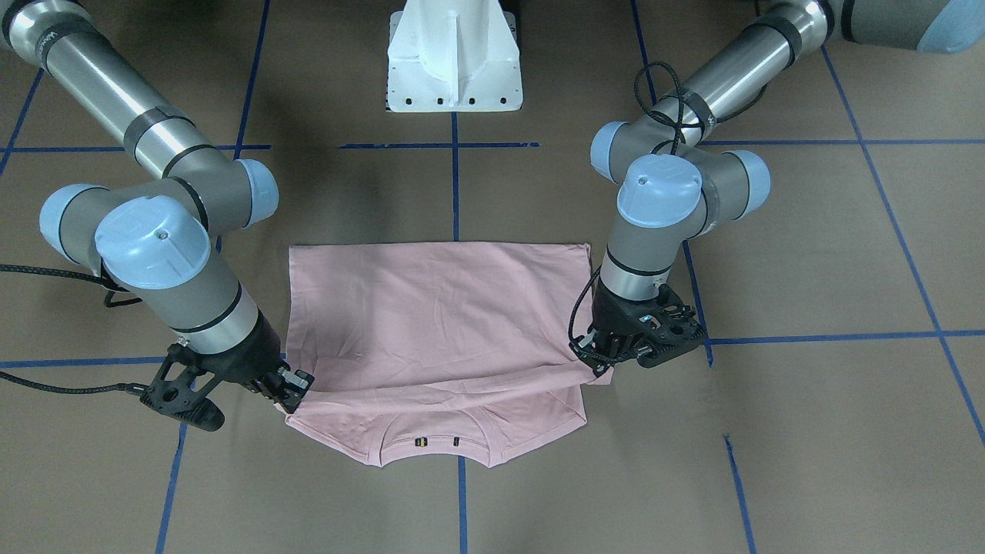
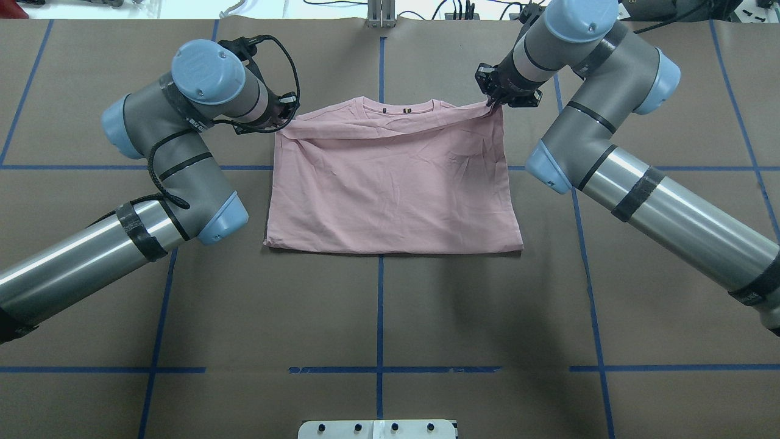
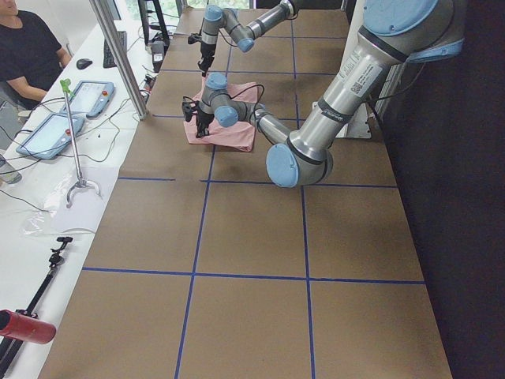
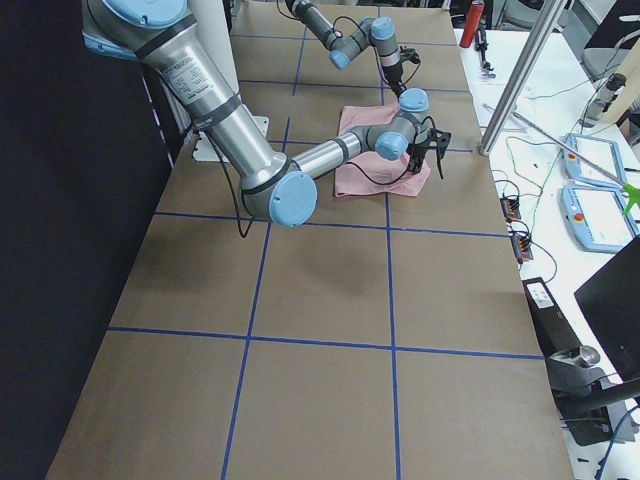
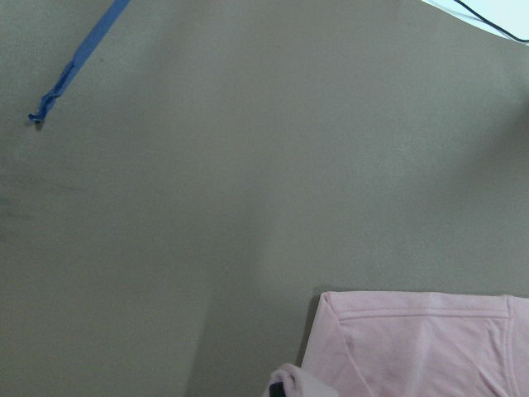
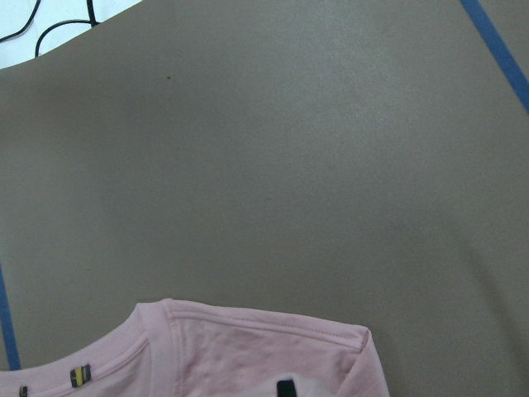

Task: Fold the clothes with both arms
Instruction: 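Lay the hem at the collar and open both grippers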

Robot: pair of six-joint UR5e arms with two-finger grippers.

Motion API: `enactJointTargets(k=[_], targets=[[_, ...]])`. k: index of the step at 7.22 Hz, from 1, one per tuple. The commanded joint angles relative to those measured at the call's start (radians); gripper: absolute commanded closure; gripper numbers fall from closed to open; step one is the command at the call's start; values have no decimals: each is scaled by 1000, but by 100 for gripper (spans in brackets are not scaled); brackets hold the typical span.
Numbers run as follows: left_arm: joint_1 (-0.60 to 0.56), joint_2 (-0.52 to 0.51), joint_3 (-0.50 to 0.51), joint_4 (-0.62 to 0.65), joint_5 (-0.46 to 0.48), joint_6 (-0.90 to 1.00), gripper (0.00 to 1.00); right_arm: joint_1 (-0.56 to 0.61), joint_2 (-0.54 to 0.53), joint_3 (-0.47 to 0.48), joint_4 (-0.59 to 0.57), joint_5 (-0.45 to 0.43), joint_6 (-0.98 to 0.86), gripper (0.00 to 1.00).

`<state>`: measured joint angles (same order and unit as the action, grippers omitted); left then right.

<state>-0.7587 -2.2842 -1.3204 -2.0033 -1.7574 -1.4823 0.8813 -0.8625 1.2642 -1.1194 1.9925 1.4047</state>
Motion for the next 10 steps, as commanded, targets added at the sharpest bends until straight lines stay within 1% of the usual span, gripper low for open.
enactJointTargets(k=[1, 2, 3, 4, 5, 6, 7, 8, 9, 10], targets=[[1, -5, 1, -3, -1, 0, 100, -7, 2, 0, 1, 2, -1, 96], [1, -5, 1, -2, 1, -1, 65, -8, -3, 6, 1, 2, 0, 41], [1, -5, 1, 0, 1, -1, 22, -14, -4, 6, 1, -3, -1, 0], [1, -6, 1, 1, 3, -1, 0, -13, -7, 4, 1, 0, -3, 0], [1, -6, -5, 8, 1, -1, 0, -12, -7, 6, 1, 3, 2, 0], [1, -6, -11, 14, 0, -1, 0, -10, -18, 38, 1, 8, 5, 0], [1, -2, -34, 15, -4, -1, 0, -24, -74, 123, -8, 23, 8, 0], [1, 5, -54, 15, -4, 0, 0, -37, -169, 240, -11, 53, 11, 0], [4, 6, -75, 20, -4, -1, 0, -72, -287, 364, -17, 55, 14, 0], [7, 8, -101, 29, -4, -21, 0, -128, -381, 456, -19, 45, 16, 0]])
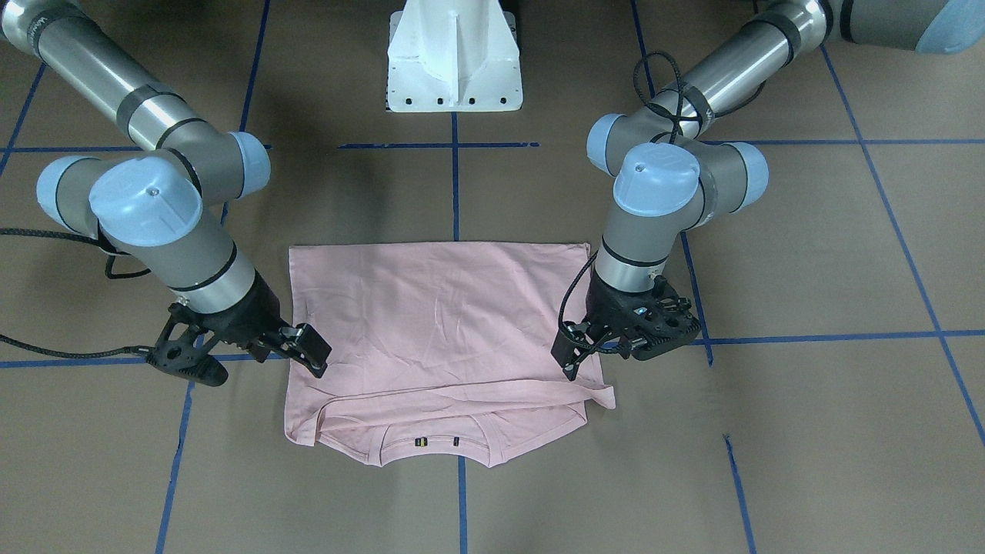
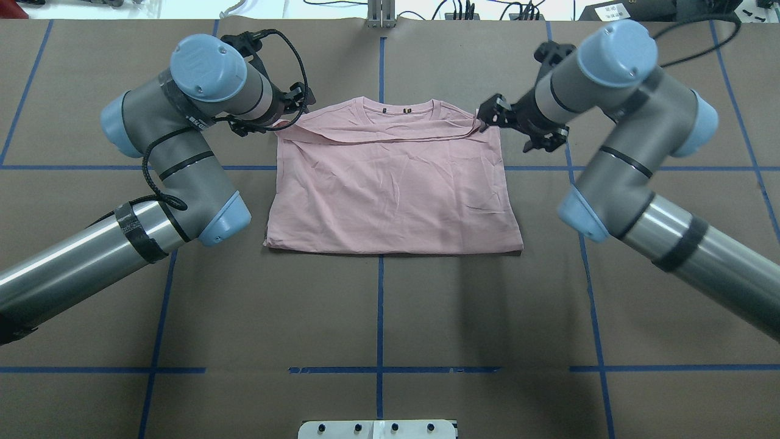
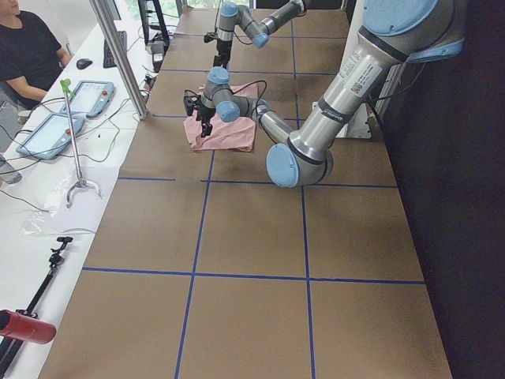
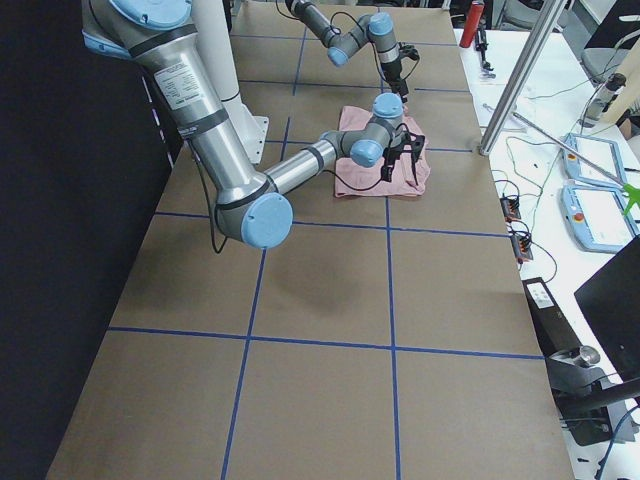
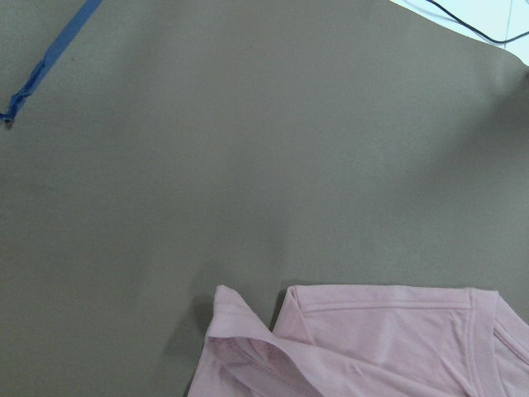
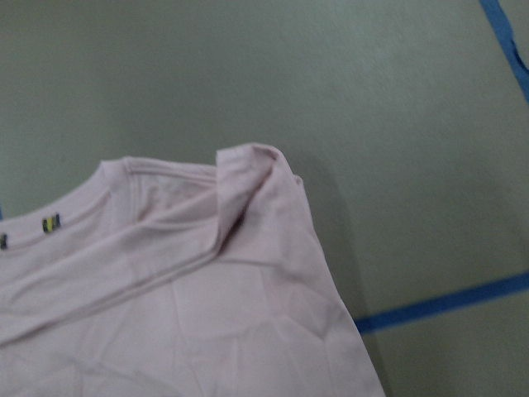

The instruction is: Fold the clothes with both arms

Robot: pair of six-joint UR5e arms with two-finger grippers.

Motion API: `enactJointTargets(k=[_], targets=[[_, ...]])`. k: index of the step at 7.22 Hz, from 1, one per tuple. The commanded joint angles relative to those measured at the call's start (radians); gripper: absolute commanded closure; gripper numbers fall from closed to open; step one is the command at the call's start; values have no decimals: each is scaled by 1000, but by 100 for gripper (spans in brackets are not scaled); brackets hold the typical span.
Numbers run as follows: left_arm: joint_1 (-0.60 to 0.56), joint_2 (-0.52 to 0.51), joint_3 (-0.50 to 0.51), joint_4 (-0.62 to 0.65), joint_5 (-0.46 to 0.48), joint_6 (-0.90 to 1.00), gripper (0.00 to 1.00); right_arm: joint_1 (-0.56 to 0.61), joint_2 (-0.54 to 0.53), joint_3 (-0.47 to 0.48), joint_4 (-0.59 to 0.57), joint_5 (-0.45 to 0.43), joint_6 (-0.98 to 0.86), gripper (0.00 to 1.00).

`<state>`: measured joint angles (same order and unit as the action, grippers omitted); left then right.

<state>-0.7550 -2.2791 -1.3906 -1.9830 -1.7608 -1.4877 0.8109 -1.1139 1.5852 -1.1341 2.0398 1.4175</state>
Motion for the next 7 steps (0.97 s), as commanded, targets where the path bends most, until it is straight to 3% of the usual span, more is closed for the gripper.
enactJointTargets(k=[1, 4, 5, 6, 7], targets=[[14, 12, -63, 29, 0, -44, 0, -106, -183, 171, -4, -24, 9, 0], [20, 33, -88, 59, -2, -45, 0, -231, -195, 156, -6, -124, 8, 5], [22, 52, -106, 59, 0, -46, 0, -237, -192, 145, -6, -128, 8, 11], [23, 82, -154, 61, -2, -46, 0, -236, -193, 144, -6, -121, 6, 28], [25, 92, -162, 61, -2, -46, 0, -236, -196, 142, -6, -119, 4, 35]])
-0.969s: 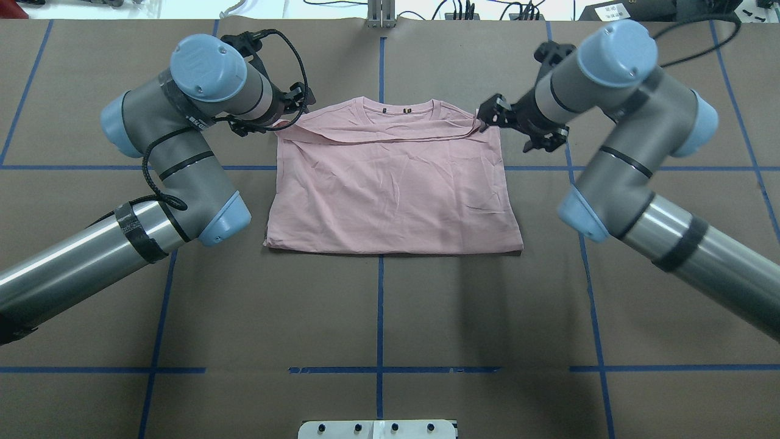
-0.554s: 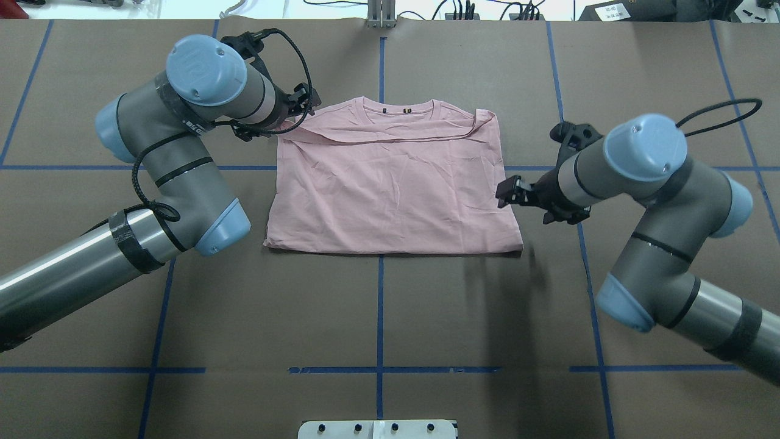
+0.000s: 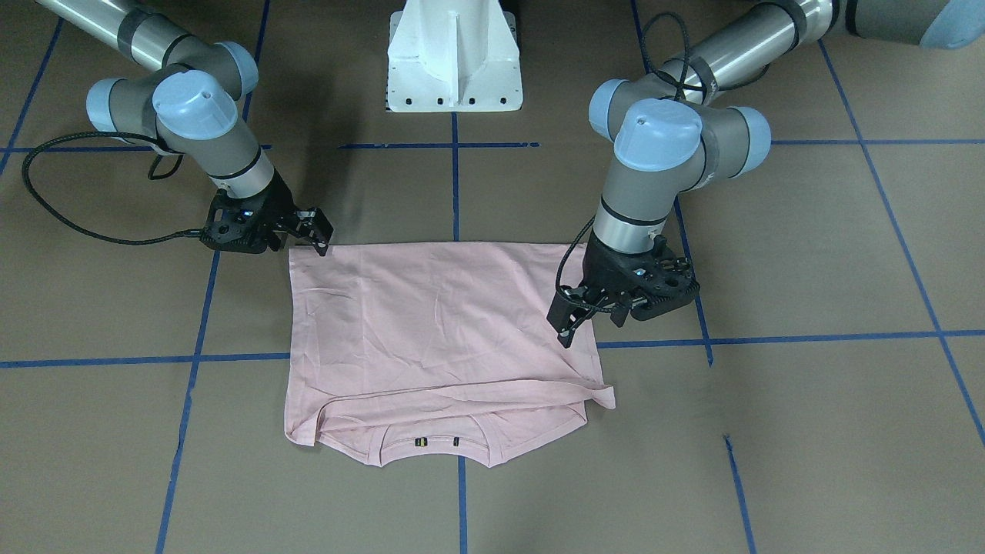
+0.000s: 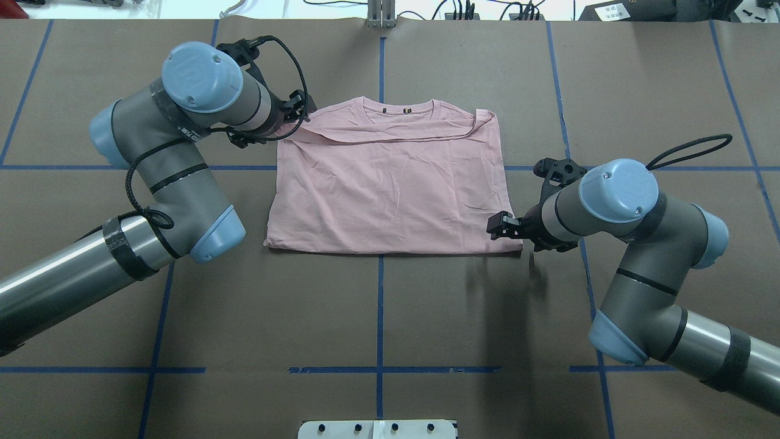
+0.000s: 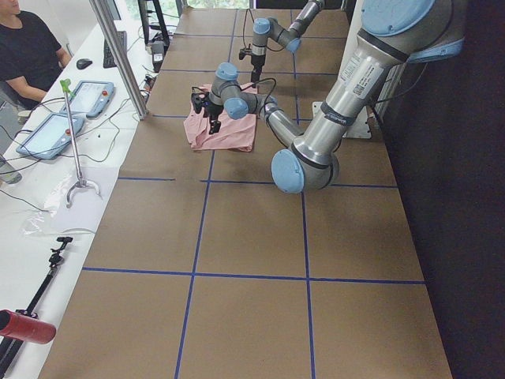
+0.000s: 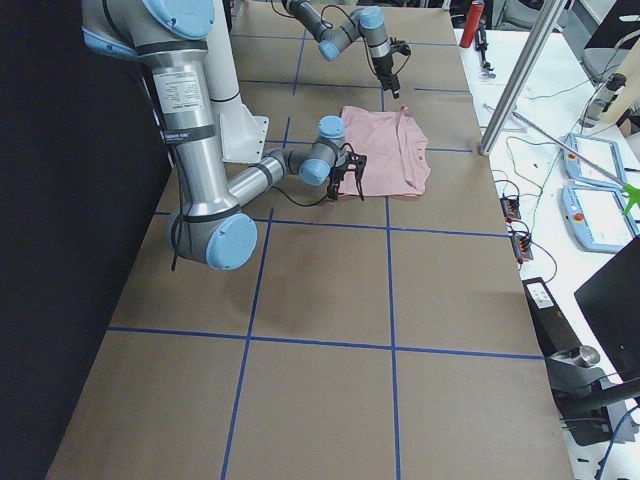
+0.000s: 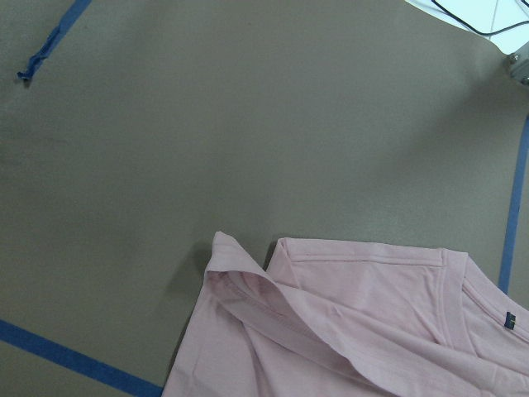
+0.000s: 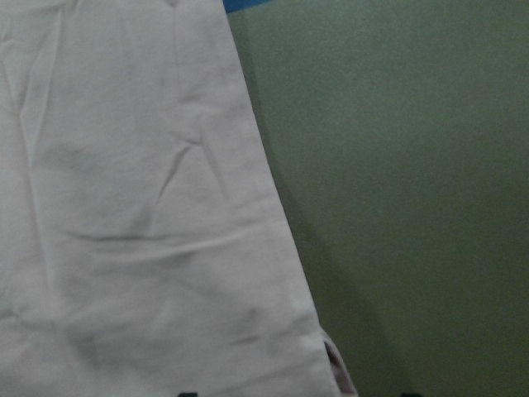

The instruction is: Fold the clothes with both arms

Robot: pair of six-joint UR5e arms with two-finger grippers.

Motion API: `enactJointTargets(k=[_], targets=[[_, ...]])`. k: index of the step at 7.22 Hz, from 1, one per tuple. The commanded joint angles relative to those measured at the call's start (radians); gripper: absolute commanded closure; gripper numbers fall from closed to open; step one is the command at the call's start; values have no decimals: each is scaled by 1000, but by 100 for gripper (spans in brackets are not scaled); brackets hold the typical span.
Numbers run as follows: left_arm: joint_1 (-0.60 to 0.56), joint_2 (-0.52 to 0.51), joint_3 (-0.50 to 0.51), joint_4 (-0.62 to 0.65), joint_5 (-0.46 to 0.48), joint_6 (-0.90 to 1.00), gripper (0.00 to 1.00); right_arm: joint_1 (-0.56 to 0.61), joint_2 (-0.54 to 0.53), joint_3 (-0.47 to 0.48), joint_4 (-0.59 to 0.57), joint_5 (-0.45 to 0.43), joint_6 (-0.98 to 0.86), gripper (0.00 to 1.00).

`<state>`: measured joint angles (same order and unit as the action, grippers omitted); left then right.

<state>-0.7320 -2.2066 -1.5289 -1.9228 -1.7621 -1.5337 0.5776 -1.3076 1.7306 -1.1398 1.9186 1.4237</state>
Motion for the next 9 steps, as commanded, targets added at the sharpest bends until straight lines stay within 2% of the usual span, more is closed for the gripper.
enactJointTargets(k=[1, 2, 4, 8, 9], targets=[[9, 21, -22, -1, 1, 0, 0, -1, -8, -2, 0, 3, -2, 35], [10, 21, -23, -1, 1, 0, 0, 1, -13, -2, 0, 3, -3, 41], [17, 21, -22, -1, 4, -2, 0, 2, -13, 0, -2, 6, -9, 97], [17, 22, -17, -1, 7, 0, 0, 7, -16, 17, 0, 11, -9, 100], [17, 21, -20, -1, 9, 0, 0, 7, -48, 56, 0, 11, -5, 100]])
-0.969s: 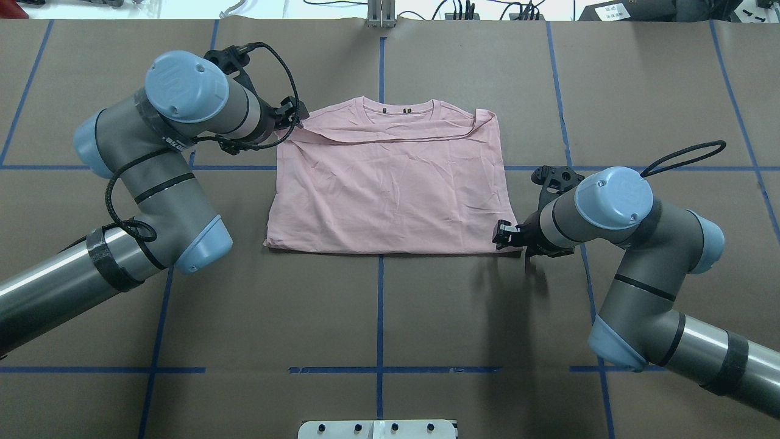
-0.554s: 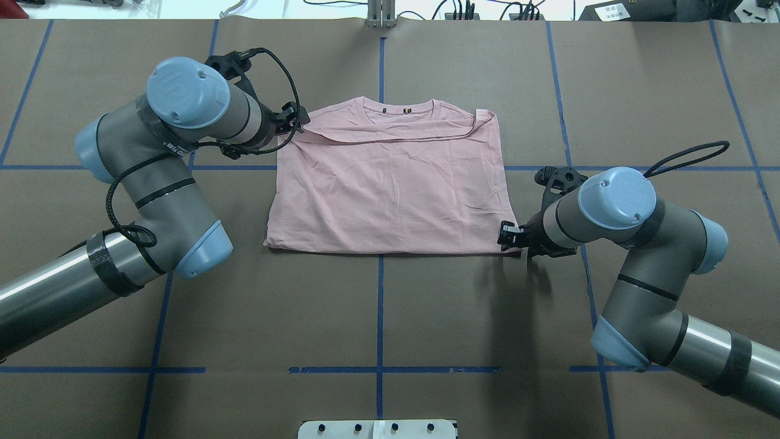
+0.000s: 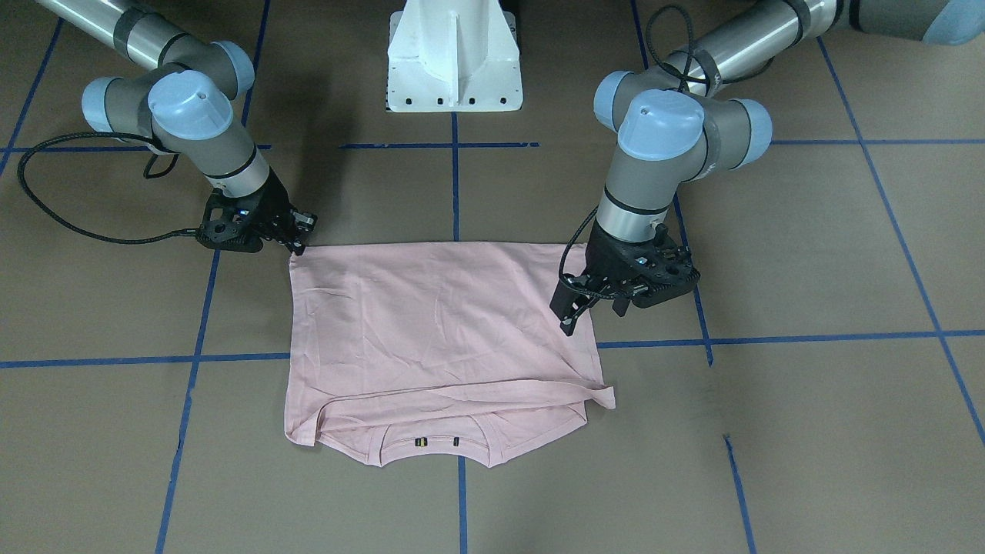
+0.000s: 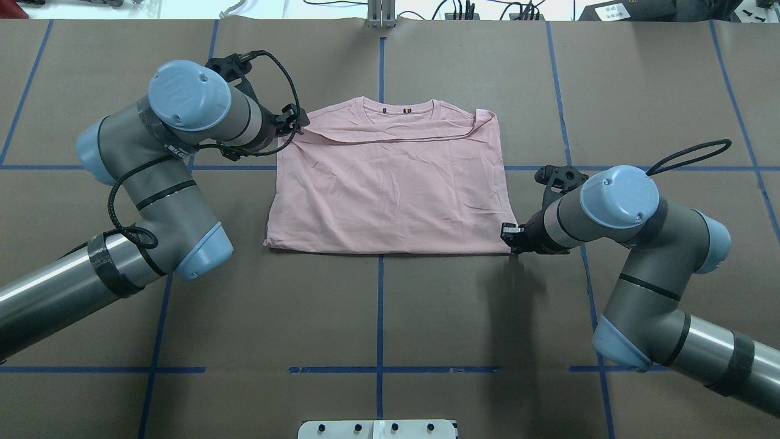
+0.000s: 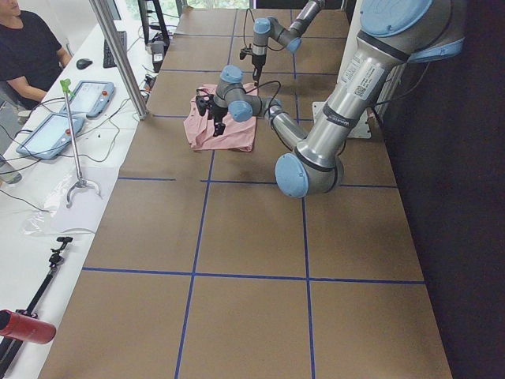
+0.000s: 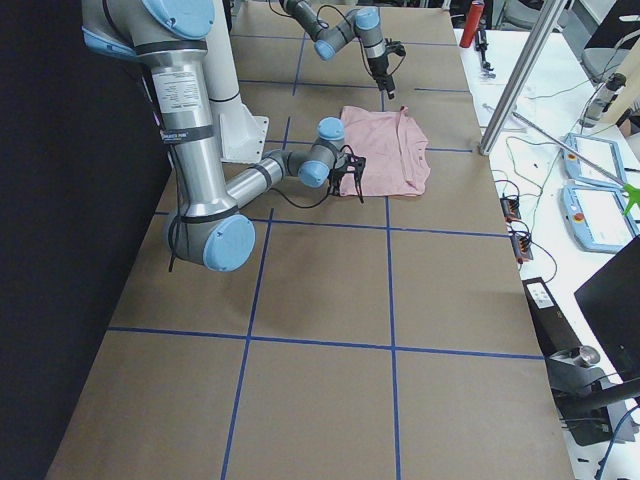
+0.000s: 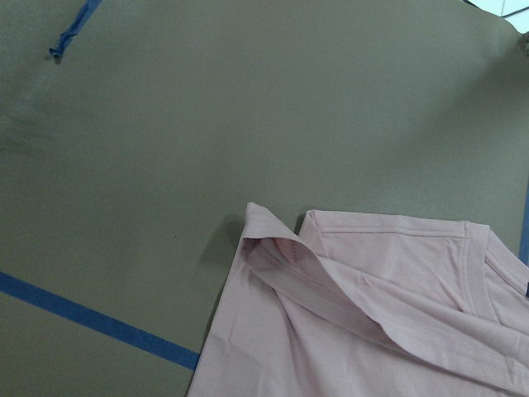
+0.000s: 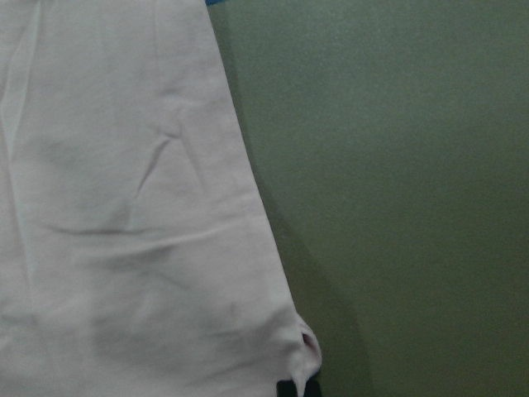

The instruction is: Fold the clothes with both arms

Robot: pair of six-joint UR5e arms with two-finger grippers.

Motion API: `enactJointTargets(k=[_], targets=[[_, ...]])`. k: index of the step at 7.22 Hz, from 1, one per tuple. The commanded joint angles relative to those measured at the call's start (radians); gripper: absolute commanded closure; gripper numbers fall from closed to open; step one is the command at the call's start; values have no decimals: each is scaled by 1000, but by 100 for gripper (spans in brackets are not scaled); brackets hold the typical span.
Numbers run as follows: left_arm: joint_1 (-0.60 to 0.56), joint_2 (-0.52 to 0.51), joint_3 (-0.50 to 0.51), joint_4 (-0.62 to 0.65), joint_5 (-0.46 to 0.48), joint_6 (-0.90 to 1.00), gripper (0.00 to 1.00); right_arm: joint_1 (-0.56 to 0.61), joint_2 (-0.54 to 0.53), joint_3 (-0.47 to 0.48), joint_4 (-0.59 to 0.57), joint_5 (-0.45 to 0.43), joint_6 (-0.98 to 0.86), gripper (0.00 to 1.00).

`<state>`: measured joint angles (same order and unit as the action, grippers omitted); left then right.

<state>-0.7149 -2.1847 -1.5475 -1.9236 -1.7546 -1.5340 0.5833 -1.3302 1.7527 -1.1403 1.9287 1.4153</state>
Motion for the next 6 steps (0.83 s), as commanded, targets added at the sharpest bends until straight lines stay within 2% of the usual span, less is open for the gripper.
enactJointTargets(k=[1, 3, 6], targets=[[0, -1, -5, 0, 1, 0, 0, 0, -84, 92, -1, 33, -2, 100], [0, -1, -9, 0, 3, 0, 0, -58, -220, 219, 2, 62, -3, 100], [0, 5, -29, 2, 4, 0, 0, -322, -452, 439, 4, 69, 55, 100]])
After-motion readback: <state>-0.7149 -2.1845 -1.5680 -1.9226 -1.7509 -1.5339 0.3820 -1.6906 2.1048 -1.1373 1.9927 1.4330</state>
